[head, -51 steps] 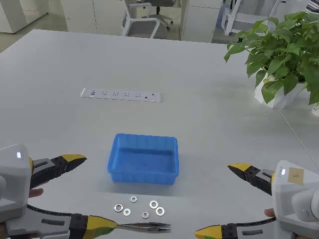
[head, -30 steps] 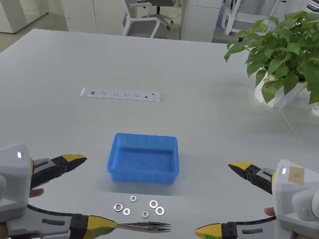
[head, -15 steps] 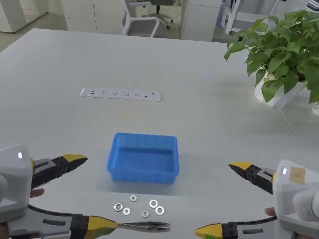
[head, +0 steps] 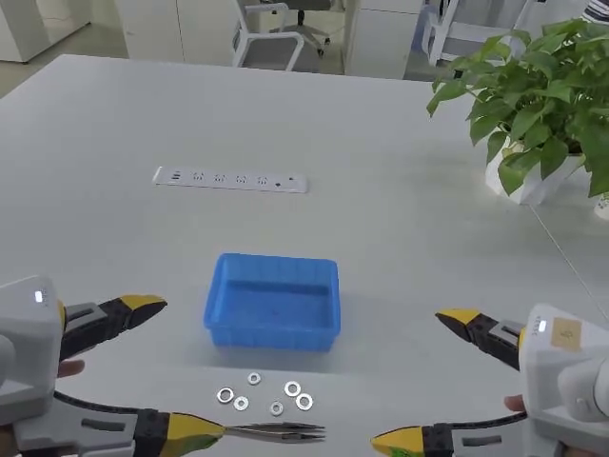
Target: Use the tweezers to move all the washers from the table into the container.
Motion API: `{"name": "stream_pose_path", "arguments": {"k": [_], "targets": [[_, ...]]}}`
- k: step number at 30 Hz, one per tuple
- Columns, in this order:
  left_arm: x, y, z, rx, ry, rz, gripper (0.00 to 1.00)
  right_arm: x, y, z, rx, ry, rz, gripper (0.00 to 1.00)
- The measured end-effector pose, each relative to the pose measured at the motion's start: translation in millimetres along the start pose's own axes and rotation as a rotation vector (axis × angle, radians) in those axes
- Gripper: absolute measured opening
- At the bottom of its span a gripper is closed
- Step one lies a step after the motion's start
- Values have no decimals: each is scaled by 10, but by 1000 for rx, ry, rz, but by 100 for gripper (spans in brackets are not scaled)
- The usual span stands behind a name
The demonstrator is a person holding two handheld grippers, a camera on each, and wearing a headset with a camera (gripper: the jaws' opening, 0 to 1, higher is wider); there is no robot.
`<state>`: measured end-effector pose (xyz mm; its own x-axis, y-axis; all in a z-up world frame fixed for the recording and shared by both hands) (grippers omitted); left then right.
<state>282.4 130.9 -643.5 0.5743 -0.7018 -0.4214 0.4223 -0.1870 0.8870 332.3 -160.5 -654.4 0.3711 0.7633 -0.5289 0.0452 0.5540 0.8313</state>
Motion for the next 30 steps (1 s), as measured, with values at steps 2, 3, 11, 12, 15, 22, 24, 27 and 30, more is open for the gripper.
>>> {"name": "stream_pose_path", "arguments": {"k": [2,3,11,12,15,22,24,27,30], "targets": [[0,3,-1,1,0,2,99,0,2,1,0,0,1,98],[0,4,-2,2,0,2,99,1,4,1,-1,1,1,98],[-6,11,-15,7,0,-2,99,7,17,10,-5,10,3,98],[-7,11,-15,8,-1,-4,99,9,16,15,-7,11,1,98],[-3,13,-17,14,-6,-12,99,7,22,21,-12,16,0,97],[16,14,-18,38,-25,-39,98,16,31,33,-34,35,-5,95],[18,17,-21,42,-27,-44,98,21,37,33,-40,40,-5,93],[26,16,-26,49,-34,-57,98,39,50,36,-52,52,-7,92],[40,16,-32,56,-43,-70,97,58,65,33,-66,67,-10,89]]}}
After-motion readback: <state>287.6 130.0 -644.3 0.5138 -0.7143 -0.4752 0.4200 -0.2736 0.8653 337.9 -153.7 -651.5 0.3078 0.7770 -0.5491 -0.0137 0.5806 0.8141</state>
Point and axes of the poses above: the centre of the closed fingertips' face, and the gripper's own axes: x roughly forward along the fingers, z roughly to its right, y roughly out of its top, the point moved 8 cm from there along -x, roughly backward along the fingers, and after that the axes turned 8 degrees about -x, right-handed, at the moved point
